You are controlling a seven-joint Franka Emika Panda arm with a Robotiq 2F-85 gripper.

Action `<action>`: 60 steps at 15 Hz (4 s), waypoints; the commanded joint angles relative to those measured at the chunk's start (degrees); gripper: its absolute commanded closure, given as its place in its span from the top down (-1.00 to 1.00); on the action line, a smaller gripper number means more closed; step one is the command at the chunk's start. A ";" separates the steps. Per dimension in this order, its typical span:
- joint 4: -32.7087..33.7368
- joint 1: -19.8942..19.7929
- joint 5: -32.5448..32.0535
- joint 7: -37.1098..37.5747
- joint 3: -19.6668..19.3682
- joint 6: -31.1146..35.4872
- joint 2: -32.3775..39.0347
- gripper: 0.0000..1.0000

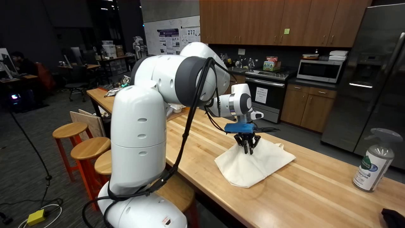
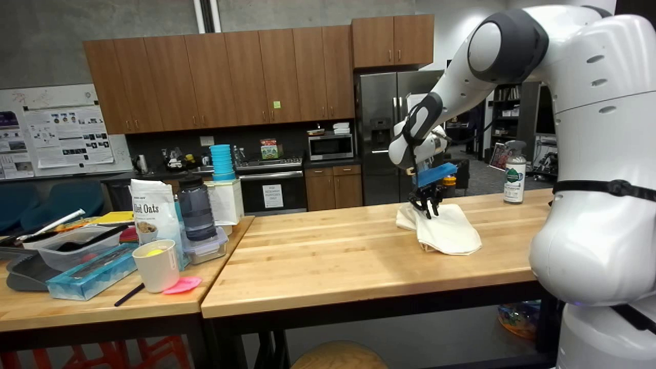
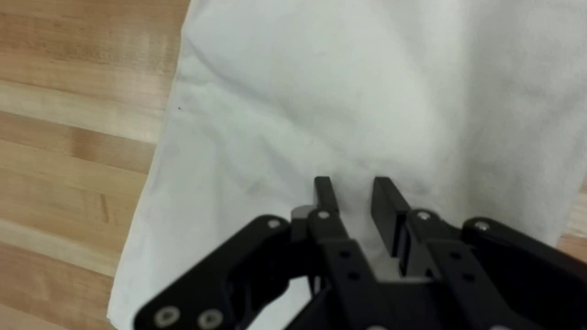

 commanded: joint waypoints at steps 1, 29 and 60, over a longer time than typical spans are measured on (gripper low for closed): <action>0.08 0.27 0.10 -0.09 -0.28 -0.09 0.01 -0.42; -2.01 -1.80 -0.07 -4.50 -2.05 0.47 -0.83 1.00; 5.02 6.08 -8.92 -2.48 1.57 -0.68 0.34 1.00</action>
